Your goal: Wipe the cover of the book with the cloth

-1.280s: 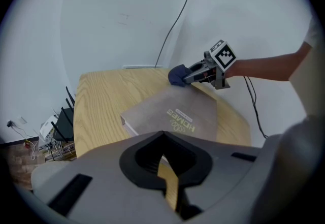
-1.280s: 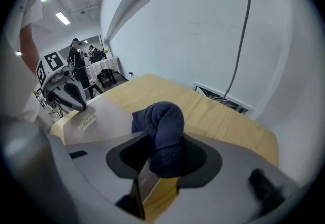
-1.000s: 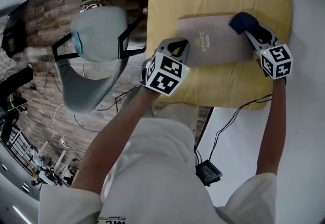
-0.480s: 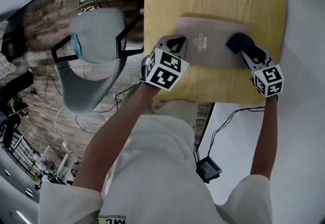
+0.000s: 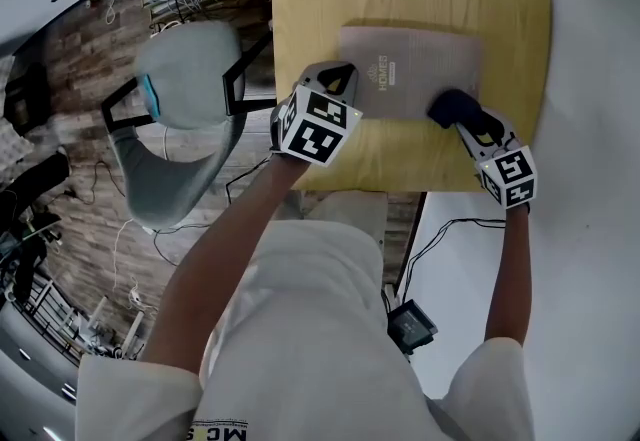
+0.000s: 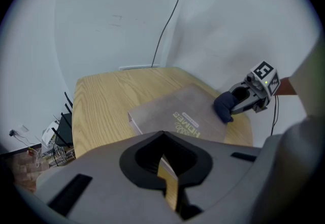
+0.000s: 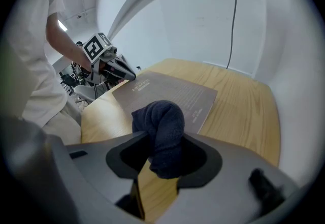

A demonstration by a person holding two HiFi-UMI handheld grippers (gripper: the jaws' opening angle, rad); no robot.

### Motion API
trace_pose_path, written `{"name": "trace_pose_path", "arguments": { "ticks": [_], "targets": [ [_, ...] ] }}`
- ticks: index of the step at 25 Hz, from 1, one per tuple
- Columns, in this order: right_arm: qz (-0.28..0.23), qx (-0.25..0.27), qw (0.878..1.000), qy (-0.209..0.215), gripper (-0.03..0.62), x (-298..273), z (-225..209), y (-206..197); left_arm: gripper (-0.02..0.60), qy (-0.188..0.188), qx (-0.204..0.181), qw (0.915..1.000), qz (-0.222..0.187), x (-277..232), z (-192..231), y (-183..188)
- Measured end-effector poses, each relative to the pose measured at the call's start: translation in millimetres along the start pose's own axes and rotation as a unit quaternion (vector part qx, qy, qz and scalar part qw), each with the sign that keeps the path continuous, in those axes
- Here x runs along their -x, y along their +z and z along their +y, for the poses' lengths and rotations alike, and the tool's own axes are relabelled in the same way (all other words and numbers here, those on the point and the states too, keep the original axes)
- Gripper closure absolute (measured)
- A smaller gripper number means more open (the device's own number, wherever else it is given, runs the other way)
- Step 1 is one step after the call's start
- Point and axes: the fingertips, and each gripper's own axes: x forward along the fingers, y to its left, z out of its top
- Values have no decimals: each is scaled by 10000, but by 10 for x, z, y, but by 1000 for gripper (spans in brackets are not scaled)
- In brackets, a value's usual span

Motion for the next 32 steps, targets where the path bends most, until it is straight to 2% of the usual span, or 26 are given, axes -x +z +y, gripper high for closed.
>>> {"name": "trace_pose_path", "arguments": {
  "ticks": [5, 11, 13, 15, 17, 20, 24, 27, 32],
  "targets": [
    [100, -238, 9997, -18, 428, 103, 189, -119, 572, 78, -164, 9998, -11, 24, -44, 7],
    [46, -476, 9989, -33, 428, 159, 575, -108, 572, -162, 236, 9994, -196, 6, 19, -30],
    [-27, -552, 9985, -8, 428, 209, 733, -56, 572, -192, 78, 9996, -208, 19, 5, -28],
    [-95, -608, 9981, -27, 428, 287, 877, 33, 572, -267, -270, 9992, -139, 70, -43, -47],
    [-203, -655, 9976, -77, 428, 371, 993, 166, 572, -526, -488, 9974, -89, 140, -124, -95],
    [-428, -799, 9958, -113, 428, 473, 1169, 348, 572, -996, -219, 9947, -92, 287, -244, -230],
    [-674, -916, 9933, -183, 428, 589, 1395, 559, 572, -1174, 7, 9927, -260, 614, -362, -361],
    [-876, -1085, 9898, -286, 428, 633, 1520, 765, 572, -1298, 29, 9907, -419, 851, -441, -389],
    [-1521, -1240, 9792, -508, 428, 812, 1715, 1262, 572, -1369, 252, 9871, -795, 1338, -498, -285]
  ]
}}
